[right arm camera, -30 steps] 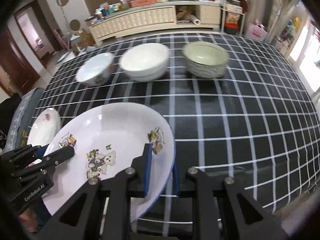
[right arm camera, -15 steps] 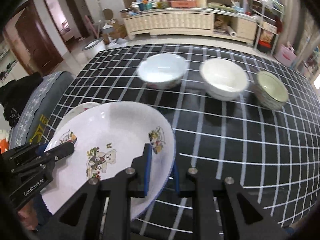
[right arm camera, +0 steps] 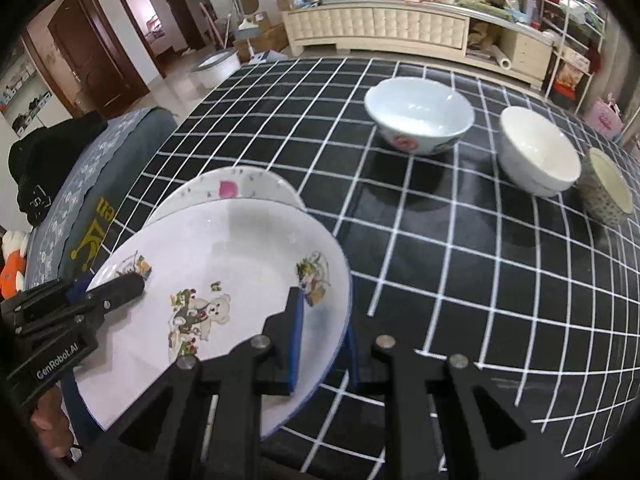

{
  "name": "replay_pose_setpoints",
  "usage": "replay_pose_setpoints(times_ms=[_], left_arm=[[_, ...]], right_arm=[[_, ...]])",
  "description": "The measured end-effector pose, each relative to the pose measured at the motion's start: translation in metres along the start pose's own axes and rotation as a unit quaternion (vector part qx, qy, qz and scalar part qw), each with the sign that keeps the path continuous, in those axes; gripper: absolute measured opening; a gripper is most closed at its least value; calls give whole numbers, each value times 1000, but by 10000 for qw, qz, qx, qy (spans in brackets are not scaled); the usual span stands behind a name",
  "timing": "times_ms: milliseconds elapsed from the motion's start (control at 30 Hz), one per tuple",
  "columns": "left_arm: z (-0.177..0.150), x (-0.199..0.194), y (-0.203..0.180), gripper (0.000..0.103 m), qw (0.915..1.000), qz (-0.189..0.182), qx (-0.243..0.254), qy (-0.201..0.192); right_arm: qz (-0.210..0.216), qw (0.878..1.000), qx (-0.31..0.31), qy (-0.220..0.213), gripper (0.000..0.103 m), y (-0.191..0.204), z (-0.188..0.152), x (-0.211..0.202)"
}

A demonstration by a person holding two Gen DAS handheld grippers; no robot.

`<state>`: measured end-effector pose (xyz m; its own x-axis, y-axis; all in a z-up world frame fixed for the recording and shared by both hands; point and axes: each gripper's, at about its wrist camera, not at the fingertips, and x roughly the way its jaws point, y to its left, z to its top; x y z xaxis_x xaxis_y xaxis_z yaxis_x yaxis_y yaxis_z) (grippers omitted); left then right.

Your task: Organize plates and bowls

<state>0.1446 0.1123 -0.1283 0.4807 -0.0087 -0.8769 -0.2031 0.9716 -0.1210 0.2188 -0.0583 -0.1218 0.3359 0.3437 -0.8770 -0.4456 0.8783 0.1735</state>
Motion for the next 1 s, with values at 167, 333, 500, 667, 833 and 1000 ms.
replay_pose_setpoints(times_ms=[167, 333, 500, 667, 833, 1000], left_arm=[[-7, 2, 10, 20, 10000, 64, -72, 1], [-8, 10, 19, 20, 9999, 99, -110, 76], [-7, 20, 26, 20, 9998, 109, -103, 156], [-5, 27, 31, 20, 9997, 34, -80, 239], [-2, 32, 32, 20, 9996, -15, -68, 275], [2, 37, 35, 20, 9992, -107, -101, 360]], right_arm=[[-34, 9999, -89, 96, 23, 9, -1, 9], [-55, 9997, -87, 205, 23, 14, 0, 18], [-53, 9996, -56, 287, 23, 18, -1, 28], [-61, 9995, -13, 316, 23, 17, 3, 32], [-72, 9993, 18, 355, 23, 16, 7, 37], [-200, 9991, -120, 350, 24, 18, 13, 40]])
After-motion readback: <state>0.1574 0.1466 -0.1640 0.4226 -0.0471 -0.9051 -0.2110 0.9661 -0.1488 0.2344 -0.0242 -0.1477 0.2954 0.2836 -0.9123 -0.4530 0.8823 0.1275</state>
